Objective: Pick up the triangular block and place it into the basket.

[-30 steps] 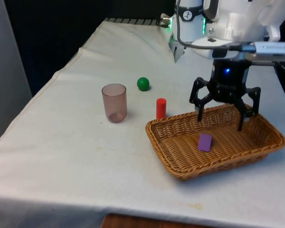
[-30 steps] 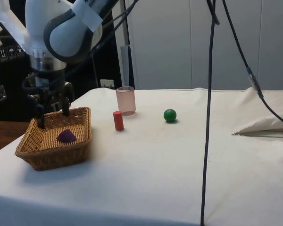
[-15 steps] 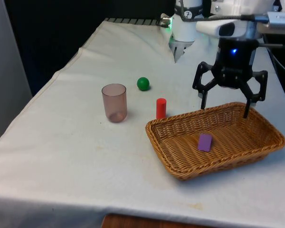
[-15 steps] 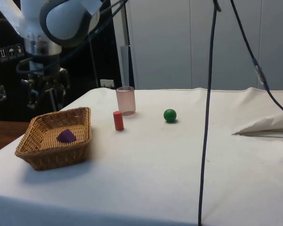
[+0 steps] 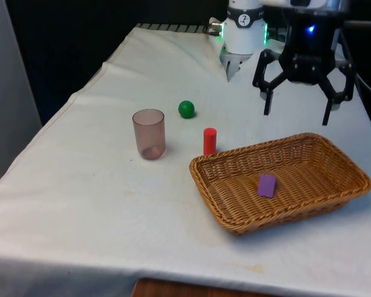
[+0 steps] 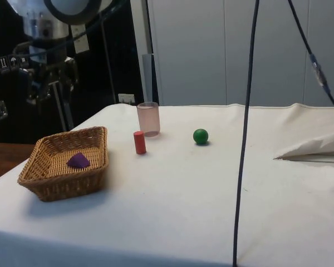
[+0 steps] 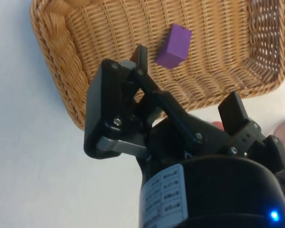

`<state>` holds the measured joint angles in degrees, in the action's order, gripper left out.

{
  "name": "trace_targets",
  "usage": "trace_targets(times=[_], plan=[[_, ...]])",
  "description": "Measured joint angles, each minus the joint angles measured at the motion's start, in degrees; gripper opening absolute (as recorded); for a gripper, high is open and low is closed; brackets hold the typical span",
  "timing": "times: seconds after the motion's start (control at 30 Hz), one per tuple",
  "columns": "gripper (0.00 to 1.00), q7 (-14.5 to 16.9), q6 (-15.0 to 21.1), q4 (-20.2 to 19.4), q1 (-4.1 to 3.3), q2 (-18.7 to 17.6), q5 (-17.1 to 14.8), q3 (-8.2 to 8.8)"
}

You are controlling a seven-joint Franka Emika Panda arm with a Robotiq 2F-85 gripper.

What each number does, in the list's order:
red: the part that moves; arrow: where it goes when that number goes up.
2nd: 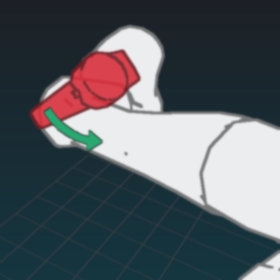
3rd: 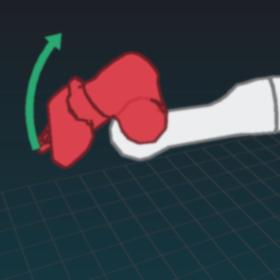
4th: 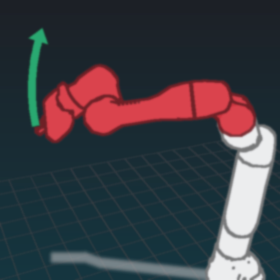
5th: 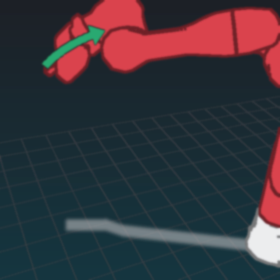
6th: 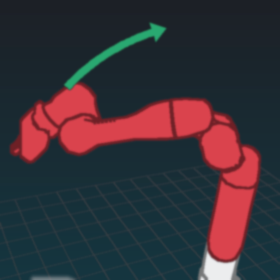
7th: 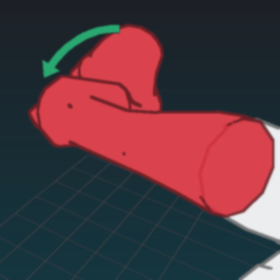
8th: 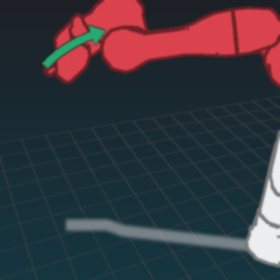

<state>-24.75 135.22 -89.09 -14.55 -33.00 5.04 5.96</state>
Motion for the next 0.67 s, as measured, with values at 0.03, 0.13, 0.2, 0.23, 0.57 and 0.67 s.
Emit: trace_targets(times=[0.03,0.13,0.2,0.23,0.57,0.67], plan=[[1.00,0.1,-0.3,-0.1,0.00,0.4,0.1,0.00],[1.00,0.1,-0.8,-0.6,-0.06,1.1,0.6,-0.06],[1.00,0.1,-1.0,-1.0,-0.11,1.5,0.9,-0.06],[1.00,0.1,-1.3,-1.8,-0.17,2.5,1.4,-0.06],[1.00,0.0,-1.3,-8.0,-0.69,7.7,4.4,-0.17],[1.00,0.2,-1.2,-8.9,-0.74,8.4,4.6,-0.17]])
